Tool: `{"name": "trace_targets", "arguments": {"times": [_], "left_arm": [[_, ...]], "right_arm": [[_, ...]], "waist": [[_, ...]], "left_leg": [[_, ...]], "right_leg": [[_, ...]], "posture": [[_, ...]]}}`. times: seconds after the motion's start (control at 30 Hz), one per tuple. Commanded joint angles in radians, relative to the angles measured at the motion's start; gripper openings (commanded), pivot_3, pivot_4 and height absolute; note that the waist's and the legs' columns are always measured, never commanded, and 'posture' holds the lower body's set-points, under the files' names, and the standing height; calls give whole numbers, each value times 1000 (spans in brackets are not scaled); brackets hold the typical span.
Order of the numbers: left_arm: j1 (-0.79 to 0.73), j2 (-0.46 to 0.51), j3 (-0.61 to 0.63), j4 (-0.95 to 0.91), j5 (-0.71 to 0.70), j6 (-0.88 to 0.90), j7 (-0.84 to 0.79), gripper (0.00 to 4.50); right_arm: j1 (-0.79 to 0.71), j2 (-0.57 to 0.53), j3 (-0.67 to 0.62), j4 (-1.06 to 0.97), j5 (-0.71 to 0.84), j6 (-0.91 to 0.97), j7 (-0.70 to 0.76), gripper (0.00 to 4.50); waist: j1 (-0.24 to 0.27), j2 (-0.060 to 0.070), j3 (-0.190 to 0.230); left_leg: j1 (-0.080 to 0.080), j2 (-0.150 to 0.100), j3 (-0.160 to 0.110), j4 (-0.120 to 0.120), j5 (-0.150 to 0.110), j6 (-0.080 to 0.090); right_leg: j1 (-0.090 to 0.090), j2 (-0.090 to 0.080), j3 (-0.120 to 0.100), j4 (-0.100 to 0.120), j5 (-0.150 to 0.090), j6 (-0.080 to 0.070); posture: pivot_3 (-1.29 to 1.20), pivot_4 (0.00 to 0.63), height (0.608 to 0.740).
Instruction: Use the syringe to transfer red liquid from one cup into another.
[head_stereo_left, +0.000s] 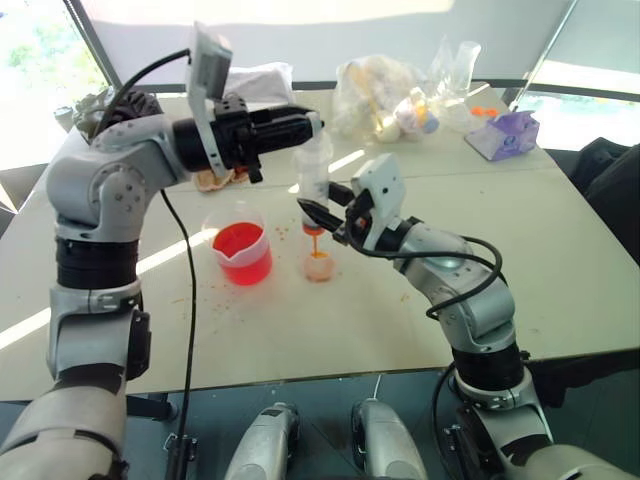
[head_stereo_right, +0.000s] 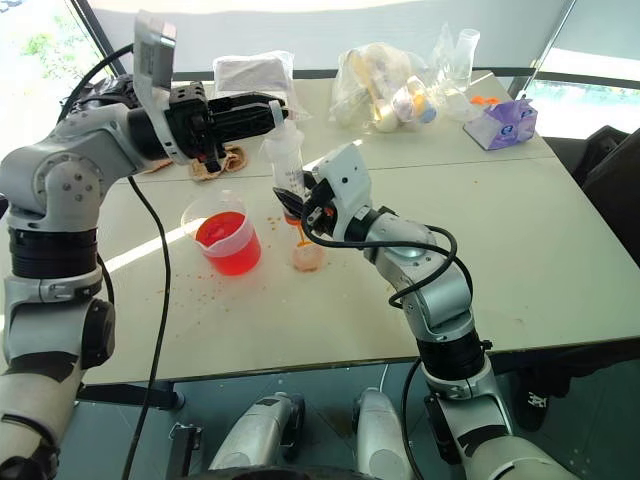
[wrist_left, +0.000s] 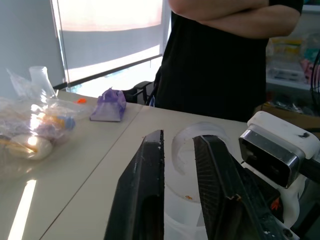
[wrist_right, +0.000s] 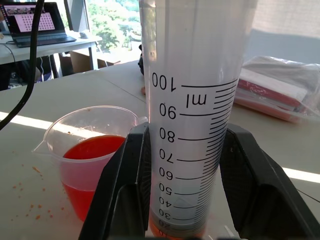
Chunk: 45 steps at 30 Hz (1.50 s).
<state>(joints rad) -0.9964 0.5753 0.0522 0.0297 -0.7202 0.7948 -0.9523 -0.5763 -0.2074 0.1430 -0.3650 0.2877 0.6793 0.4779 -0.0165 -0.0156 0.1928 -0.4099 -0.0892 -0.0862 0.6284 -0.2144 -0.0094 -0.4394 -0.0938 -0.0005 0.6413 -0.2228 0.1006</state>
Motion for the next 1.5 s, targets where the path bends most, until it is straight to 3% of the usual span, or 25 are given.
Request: {"name": "trace_targets", "arguments": {"times": [0.03,0.43,0.8,0.87,1.03,1.33,1.5], "left_arm": [[12,-12,-37,-47,11,0,-22,21],[65,-35,-68,-60,69,-7,-27,21],[50,-57,-42,-66,41,67,8,21],[41,-60,-26,-71,17,101,13,761],[50,-49,-21,-106,7,105,1,2114],[69,8,42,-104,5,100,10,2114],[113,93,80,-96,18,84,0,2114]], "right_arm": [[-29,6,-12,-39,16,-34,0,1377],[-33,0,-42,-88,68,43,-9,1377],[-48,-12,-78,-142,130,131,-27,1377],[-44,-5,-89,-151,149,151,-36,1377],[-38,-12,-95,-180,184,186,-46,1377],[-41,-40,-106,-193,215,205,-55,1377],[-58,-64,-124,-184,236,212,-53,1377]], "waist": [[0,0,0],[1,0,0],[1,0,0],[1,0,0],[0,0,0],[0,0,0],[-2,0,0]], "left_leg": [[0,0,0,0,0,0],[0,0,0,0,0,0],[0,0,0,0,0,0],[0,0,0,0,0,0],[0,0,0,0,0,0],[0,0,0,0,0,0],[0,0,0,0,0,0]], "right_leg": [[0,0,0,0,0,0],[0,0,0,0,0,0],[0,0,0,0,0,0],[0,0,0,0,0,0],[0,0,0,0,0,0],[0,0,0,-1,0,0],[0,0,0,-1,0,0]], "posture": [[0,150,736],[0,150,736],[0,150,736],[0,150,736],[0,150,736],[0,150,736],[0,150,736]]}}
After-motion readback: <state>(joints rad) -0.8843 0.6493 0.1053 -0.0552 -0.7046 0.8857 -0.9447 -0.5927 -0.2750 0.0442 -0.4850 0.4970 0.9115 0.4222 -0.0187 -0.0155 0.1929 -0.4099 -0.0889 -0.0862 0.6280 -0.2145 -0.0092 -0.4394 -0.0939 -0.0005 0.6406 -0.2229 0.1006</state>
